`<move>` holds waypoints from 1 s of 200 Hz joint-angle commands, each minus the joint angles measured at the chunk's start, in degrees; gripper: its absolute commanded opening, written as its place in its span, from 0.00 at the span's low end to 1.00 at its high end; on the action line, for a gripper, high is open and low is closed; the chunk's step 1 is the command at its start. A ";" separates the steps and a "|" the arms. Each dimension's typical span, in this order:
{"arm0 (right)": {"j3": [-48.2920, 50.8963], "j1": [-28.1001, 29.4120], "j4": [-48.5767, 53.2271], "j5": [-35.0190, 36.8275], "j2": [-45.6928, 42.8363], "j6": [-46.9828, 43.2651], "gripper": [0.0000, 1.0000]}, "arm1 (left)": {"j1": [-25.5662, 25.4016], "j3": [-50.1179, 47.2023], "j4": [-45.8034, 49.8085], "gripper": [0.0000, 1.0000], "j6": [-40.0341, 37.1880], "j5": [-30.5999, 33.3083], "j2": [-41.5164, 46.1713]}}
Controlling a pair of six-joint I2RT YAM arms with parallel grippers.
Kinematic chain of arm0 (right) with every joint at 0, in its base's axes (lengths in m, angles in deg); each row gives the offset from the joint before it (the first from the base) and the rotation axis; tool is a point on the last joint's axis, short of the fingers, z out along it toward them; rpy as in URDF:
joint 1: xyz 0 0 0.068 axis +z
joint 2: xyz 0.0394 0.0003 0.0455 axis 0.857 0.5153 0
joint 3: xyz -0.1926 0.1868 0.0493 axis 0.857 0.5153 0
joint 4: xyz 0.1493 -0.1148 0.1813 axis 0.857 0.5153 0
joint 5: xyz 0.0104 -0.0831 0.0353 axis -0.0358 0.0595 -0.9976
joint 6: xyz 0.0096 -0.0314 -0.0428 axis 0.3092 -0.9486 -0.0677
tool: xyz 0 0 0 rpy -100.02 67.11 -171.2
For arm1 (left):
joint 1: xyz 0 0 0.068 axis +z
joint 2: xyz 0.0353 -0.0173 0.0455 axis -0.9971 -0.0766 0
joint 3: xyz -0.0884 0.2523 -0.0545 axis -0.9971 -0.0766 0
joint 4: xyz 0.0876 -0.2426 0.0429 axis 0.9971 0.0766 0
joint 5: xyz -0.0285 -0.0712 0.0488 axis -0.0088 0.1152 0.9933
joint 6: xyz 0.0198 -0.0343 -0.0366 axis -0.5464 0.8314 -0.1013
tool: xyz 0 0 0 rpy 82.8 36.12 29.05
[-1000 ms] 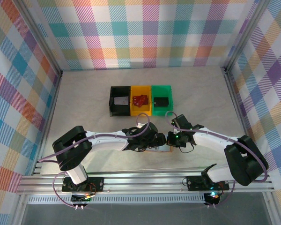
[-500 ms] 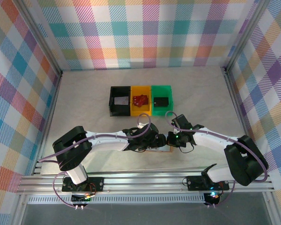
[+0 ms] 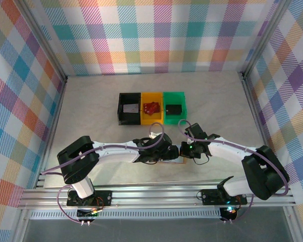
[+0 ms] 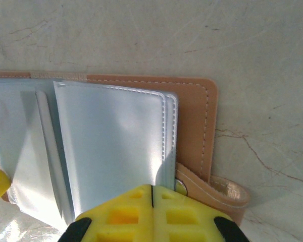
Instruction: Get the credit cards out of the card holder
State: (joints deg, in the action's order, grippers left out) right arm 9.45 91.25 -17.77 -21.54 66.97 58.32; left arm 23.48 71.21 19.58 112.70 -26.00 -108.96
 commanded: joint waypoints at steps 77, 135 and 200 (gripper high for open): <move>0.21 0.02 2.48 0.53 -0.48 -0.57 0.00 | -1.33 2.24 8.36 0.94 -2.99 6.34 1.03; 0.42 0.06 2.15 0.36 -0.30 -0.50 0.00 | -1.50 1.73 2.82 0.94 -1.02 2.75 -0.16; 0.62 0.07 1.79 0.17 -0.04 -0.39 0.00 | -1.59 2.34 3.22 0.94 -0.46 2.95 -0.04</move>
State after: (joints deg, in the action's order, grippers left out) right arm 9.45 91.25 -17.11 -21.51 66.66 58.32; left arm 22.69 72.09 22.56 111.48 -23.11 -108.92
